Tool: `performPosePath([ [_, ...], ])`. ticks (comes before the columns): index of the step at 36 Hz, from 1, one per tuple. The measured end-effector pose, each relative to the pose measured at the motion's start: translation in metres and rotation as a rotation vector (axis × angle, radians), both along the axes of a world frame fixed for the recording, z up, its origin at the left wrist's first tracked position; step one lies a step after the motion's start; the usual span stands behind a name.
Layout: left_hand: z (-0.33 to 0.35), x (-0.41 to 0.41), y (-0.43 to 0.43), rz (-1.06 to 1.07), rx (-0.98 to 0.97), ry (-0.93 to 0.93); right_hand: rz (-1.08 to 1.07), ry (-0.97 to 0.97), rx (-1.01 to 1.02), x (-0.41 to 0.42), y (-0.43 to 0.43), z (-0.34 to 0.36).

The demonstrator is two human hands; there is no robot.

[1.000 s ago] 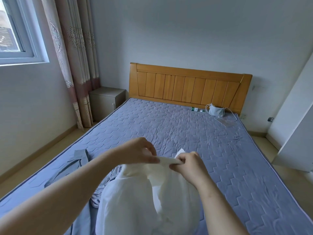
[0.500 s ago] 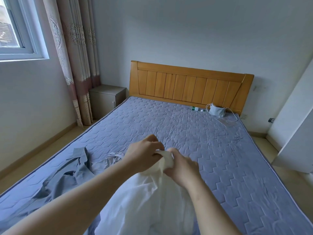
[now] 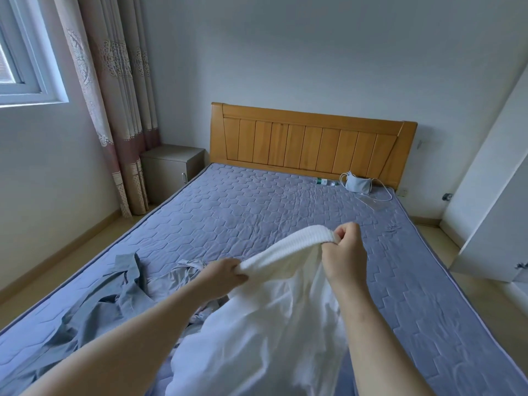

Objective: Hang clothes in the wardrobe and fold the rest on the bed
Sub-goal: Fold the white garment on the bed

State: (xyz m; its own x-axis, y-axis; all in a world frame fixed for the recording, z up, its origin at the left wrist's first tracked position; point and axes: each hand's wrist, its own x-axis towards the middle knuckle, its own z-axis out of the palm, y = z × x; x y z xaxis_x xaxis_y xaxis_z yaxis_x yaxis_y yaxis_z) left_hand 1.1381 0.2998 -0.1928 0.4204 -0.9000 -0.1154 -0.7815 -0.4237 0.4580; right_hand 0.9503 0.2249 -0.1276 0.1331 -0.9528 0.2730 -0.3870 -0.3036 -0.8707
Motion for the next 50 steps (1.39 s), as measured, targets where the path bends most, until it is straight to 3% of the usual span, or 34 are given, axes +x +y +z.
performPosePath([
  [5, 0.018, 0.007, -0.012, 0.182, -0.263, 0.048, -0.034, 0.056, -0.012, -0.012, -0.012, -0.001],
  [10, 0.07, 0.008, -0.019, 0.251, -0.474, -0.109, -0.071, 0.14, -0.005, -0.018, -0.024, -0.003],
  [14, 0.124, 0.001, -0.018, 0.197, -0.56, -0.259, -0.079, 0.122, -0.147, -0.022, -0.04, 0.018],
  [17, 0.161, 0.003, -0.019, 0.194, -0.747, -0.35, -0.097, 0.038, -0.331, -0.024, -0.042, 0.055],
  [20, 0.189, 0.004, -0.021, 0.217, -0.947, -0.263, -0.123, -0.055, -0.414, -0.02, -0.041, 0.087],
  [22, 0.197, 0.007, -0.021, 0.102, -0.717, -0.294, -0.12, -0.056, -0.327, -0.017, -0.044, 0.098],
  [24, 0.199, 0.013, -0.02, -0.031, -0.327, -0.543, -0.101, -0.019, -0.246, -0.017, -0.05, 0.099],
  [26, 0.201, 0.023, -0.018, -0.048, -0.181, -0.719, -0.094, -0.003, -0.211, -0.019, -0.053, 0.095],
  [28, 0.21, 0.028, -0.017, 0.01, -0.293, -0.75, -0.089, -0.026, -0.205, -0.021, -0.053, 0.093],
  [31, 0.224, 0.024, -0.017, 0.135, -0.637, -0.668, -0.105, -0.071, -0.225, -0.019, -0.05, 0.097],
  [32, 0.227, 0.021, -0.018, 0.174, -0.657, -0.65, -0.105, -0.07, -0.233, -0.019, -0.05, 0.098],
  [36, 0.227, 0.022, -0.017, 0.2, -0.418, -0.597, -0.079, -0.037, -0.227, -0.025, -0.052, 0.103],
  [42, 0.222, 0.016, -0.01, 0.212, -0.544, -0.256, -0.081, -0.173, -0.17, -0.028, -0.039, 0.106],
  [45, 0.23, 0.009, 0.0, 0.257, -0.792, -0.114, -0.105, -0.28, -0.185, -0.033, -0.023, 0.11],
  [47, 0.239, 0.004, 0.005, 0.258, -0.889, -0.125, -0.147, -0.355, -0.207, -0.036, -0.011, 0.117],
  [50, 0.247, -0.001, 0.015, 0.179, -0.685, -0.247, -0.185, -0.375, -0.244, -0.044, 0.002, 0.127],
])
